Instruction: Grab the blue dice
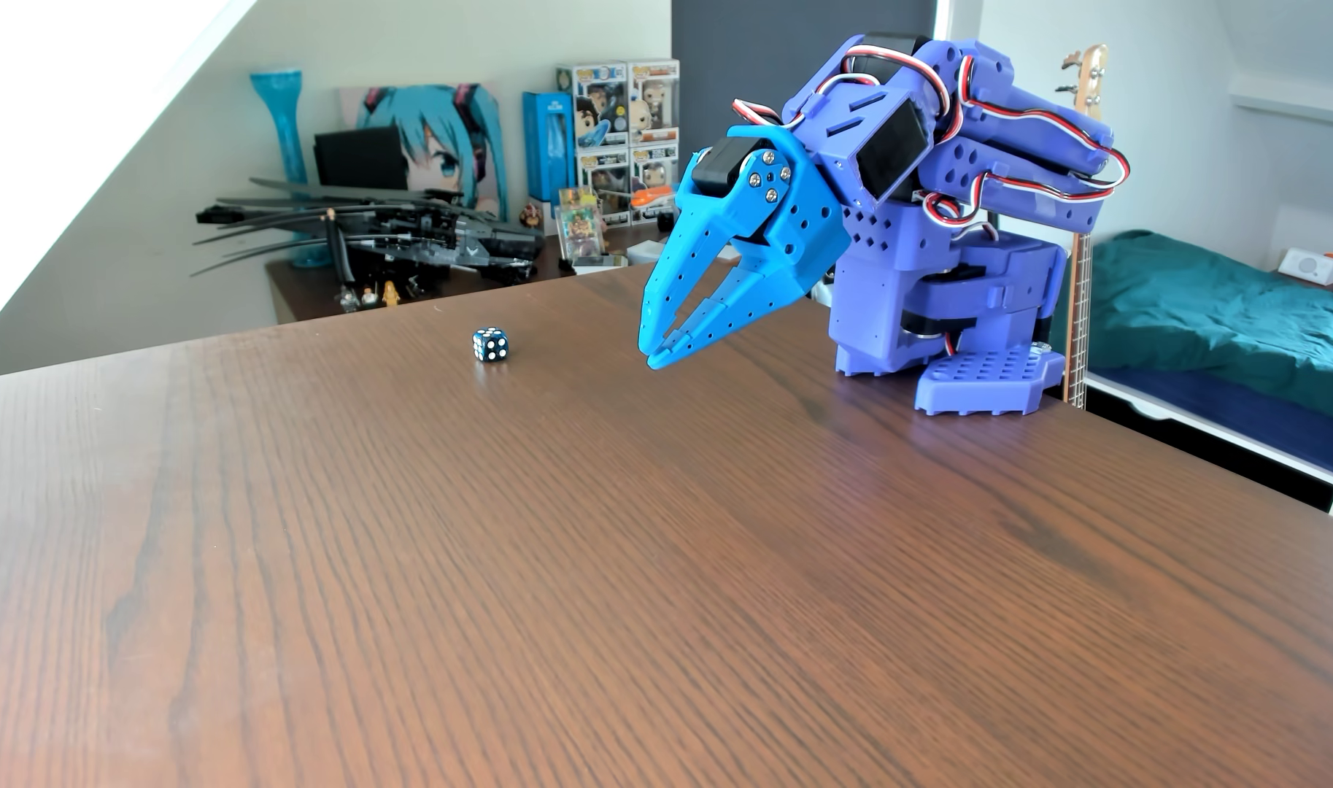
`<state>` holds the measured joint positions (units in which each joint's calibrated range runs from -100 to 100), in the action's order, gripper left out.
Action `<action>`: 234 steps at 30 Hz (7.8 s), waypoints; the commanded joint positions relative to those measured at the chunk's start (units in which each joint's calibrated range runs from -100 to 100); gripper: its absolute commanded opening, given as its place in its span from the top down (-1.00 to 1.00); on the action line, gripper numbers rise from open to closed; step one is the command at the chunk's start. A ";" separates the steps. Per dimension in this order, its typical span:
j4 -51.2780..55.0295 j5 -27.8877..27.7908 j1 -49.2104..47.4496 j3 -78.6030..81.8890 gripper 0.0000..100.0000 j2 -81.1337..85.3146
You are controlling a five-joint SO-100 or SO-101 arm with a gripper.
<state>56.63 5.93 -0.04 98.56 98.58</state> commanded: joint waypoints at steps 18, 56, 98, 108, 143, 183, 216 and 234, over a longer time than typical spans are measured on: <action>-1.26 -2.89 -0.86 -0.28 0.97 0.67; 14.73 -13.24 35.23 -82.74 0.96 -98.87; 7.12 -21.60 42.35 -79.67 0.30 -110.76; 6.95 -21.81 41.53 -80.21 0.31 -113.02; 12.93 -14.66 27.13 -81.57 0.97 -86.23; 17.29 -10.30 3.72 -63.03 0.97 -39.35; 16.95 -8.72 4.21 -53.99 0.70 -38.26; 11.05 -4.78 -0.94 -29.85 0.97 0.92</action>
<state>69.32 0.81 -2.32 63.66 98.08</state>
